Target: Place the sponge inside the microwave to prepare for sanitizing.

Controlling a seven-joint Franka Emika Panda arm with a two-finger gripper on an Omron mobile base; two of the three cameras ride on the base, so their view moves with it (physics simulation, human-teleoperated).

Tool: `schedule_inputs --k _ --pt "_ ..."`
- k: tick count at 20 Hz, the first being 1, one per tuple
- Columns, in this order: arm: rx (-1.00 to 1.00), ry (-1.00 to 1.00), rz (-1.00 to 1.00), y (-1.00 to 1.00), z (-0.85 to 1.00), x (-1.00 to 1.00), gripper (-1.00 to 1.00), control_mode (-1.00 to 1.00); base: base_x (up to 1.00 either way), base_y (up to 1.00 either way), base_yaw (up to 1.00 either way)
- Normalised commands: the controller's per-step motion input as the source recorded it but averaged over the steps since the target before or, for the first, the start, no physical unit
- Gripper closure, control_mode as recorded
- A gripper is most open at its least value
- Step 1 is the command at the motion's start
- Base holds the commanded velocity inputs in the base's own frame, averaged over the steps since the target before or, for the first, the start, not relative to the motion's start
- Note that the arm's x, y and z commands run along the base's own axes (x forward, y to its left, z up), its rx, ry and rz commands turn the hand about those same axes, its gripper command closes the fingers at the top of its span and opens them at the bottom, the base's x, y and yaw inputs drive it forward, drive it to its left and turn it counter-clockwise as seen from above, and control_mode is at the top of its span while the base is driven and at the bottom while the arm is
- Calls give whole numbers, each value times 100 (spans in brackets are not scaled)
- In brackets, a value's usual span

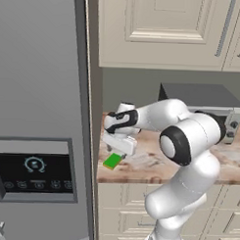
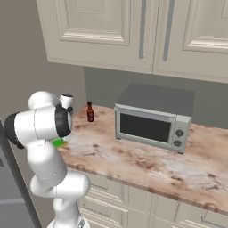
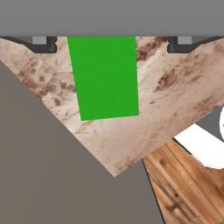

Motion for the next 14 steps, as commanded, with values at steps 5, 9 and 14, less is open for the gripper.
schedule_inputs --k 5,9,14 --pt "0 -1 0 0 -36 0 -100 -100 0 0 0" --pt "0 -6 0 0 -28 0 -100 -100 0 0 0" --pt "0 -5 0 0 -24 0 -100 -100 0 0 0"
